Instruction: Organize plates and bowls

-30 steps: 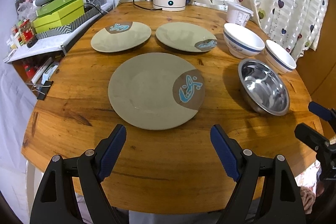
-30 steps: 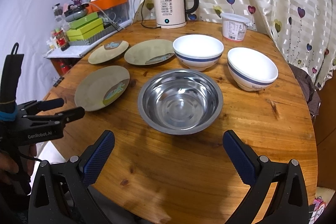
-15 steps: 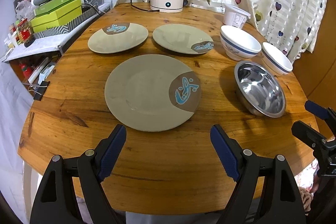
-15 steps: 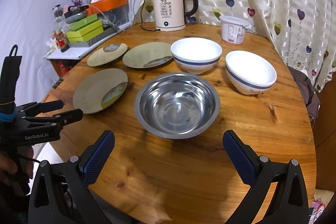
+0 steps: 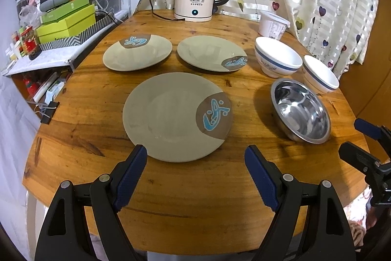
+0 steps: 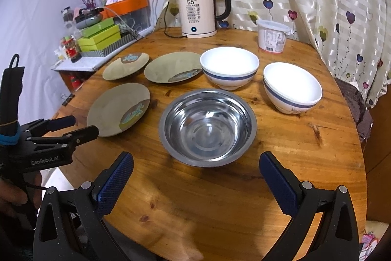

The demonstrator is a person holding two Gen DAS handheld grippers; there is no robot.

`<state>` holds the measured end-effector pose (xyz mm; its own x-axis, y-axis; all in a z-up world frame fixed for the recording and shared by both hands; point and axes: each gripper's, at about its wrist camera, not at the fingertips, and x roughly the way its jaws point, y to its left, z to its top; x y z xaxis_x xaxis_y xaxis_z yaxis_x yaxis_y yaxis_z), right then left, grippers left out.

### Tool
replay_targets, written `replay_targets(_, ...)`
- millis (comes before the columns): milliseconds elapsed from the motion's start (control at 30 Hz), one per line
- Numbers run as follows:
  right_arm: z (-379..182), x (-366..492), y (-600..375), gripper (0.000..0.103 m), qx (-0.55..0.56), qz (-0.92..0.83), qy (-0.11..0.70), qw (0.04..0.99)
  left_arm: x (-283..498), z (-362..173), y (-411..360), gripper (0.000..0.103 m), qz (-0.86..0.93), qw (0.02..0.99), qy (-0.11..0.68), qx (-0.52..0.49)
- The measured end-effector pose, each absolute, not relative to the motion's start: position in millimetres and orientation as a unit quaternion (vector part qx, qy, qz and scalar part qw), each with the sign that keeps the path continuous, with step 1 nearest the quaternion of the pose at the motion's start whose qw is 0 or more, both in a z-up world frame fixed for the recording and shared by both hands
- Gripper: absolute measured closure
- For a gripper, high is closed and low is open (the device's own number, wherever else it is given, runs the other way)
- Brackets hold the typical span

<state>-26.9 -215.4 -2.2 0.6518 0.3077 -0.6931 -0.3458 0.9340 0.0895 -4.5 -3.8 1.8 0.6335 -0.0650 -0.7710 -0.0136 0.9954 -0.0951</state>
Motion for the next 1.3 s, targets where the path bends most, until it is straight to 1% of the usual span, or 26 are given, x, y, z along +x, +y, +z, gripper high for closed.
replay_targets(500, 12, -14, -204, 0.000, -0.035, 0.185, 0.374, 0.908, 2, 8, 14, 0.020, -0.014, 0.905, 0.418, -0.077)
replay_targets(933, 36, 26, -151, 0.000, -0.061, 0.245, 0.366, 0.896, 25, 16, 61, 0.020, 0.001, 0.906, 0.407, -0.120)
replay_targets(1000, 39, 35, -139, 0.003, -0.069, 0.254, 0.364, 0.893, 31, 15, 70, 0.020, 0.006, 0.905, 0.407, -0.124)
replay_targets(1233, 44, 74, -105, 0.004, -0.072, 0.289, 0.378, 0.877, 52, 11, 103, 0.020, 0.035, 0.903, 0.405, -0.143)
replay_targets(1300, 45, 86, -94, 0.007, -0.080, 0.294, 0.379, 0.874, 58, 10, 113, 0.020, 0.044, 0.901, 0.404, -0.150)
